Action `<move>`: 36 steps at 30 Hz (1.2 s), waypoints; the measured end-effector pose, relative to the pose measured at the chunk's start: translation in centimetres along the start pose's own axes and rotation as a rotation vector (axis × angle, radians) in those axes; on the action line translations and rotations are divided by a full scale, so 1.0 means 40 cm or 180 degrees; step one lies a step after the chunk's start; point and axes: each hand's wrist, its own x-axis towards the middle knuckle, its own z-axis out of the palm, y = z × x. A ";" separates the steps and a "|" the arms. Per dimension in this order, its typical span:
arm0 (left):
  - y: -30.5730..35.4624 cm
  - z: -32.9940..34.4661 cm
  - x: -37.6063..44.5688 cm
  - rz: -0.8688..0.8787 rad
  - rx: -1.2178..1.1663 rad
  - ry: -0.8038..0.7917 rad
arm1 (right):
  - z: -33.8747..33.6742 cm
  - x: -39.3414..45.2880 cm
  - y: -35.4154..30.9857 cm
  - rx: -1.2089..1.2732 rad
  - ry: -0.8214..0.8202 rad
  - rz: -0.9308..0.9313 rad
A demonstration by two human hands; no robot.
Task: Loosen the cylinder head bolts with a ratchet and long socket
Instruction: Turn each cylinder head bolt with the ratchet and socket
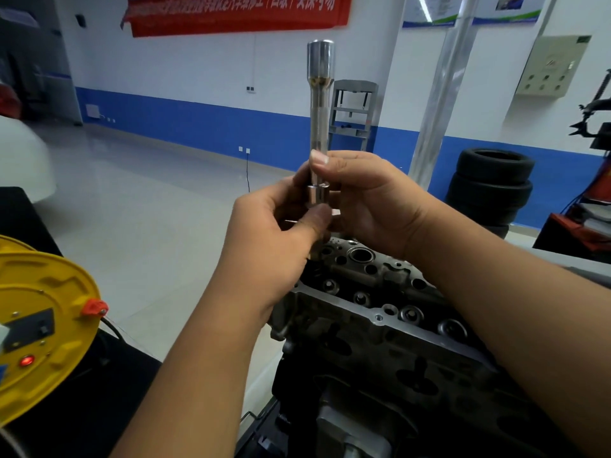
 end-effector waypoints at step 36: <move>-0.023 0.008 -0.007 -0.0034 -0.0421 0.0188 | 0.003 0.001 0.000 -0.0006 -0.0112 -0.0009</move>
